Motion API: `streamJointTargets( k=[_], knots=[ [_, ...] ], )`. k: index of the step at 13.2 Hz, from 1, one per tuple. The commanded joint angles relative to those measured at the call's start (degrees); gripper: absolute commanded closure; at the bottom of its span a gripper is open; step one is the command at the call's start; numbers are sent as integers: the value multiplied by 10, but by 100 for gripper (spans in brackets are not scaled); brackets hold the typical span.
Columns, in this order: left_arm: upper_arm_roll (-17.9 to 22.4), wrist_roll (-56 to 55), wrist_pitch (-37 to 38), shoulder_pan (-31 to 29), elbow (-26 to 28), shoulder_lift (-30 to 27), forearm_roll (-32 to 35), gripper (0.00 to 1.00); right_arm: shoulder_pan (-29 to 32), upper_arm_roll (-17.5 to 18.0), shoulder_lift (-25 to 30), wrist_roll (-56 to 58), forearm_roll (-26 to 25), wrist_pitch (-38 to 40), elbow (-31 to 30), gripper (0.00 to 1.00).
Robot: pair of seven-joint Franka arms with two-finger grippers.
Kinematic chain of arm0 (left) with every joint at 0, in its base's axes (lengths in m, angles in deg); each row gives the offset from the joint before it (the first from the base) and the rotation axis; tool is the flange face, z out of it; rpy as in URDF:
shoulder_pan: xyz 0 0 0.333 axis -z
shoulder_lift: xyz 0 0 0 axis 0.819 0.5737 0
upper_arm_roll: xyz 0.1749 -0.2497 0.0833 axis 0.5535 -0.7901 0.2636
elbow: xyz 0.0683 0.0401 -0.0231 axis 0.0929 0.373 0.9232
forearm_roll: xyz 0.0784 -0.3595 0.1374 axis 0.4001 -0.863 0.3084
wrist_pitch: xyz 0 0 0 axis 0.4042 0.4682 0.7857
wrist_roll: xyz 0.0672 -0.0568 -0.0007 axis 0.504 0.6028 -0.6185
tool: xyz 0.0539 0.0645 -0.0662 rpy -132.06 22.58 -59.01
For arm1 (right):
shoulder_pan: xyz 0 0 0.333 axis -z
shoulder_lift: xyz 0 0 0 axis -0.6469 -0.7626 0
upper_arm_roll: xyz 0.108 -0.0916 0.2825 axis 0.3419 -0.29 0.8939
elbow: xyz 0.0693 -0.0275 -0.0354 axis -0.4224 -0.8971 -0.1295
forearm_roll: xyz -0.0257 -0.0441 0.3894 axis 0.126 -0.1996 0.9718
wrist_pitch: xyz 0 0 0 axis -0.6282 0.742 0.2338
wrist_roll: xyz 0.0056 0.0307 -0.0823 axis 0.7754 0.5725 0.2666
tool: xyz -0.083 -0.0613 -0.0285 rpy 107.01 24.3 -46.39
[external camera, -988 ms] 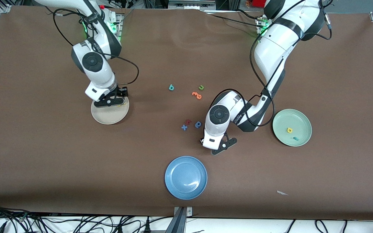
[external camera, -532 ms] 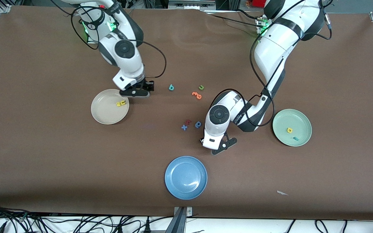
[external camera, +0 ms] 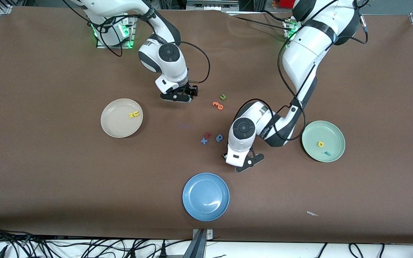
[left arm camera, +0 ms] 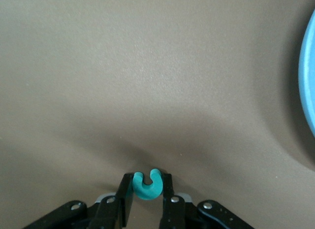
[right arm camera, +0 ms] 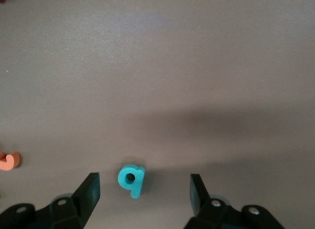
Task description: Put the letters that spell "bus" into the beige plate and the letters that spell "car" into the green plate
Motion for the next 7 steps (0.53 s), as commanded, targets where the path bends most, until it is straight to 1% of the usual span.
streamJointTargets(
  k=[1, 2, 3, 5, 7],
  knots=[
    [2, 51, 27, -14, -2, -23, -15, 80, -21, -6, -52, -60, -57, -2, 43, 17],
    [2, 75, 40, -19, -2, -27, -15, 81, -21, -8, -57, -74, -80, -1, 44, 17],
    [2, 98, 49, -29, 1, -33, -15, 81, -21, -9, -60, -78, -89, -1, 44, 17],
    [2, 158, 53, -53, 24, -52, -15, 81, -21, -9, -61, -78, -89, -1, 44, 18],
    [1, 213, 53, -76, 47, -68, -15, 81, -21, -9, -69, -81, -89, -2, 44, 20]
  ],
)
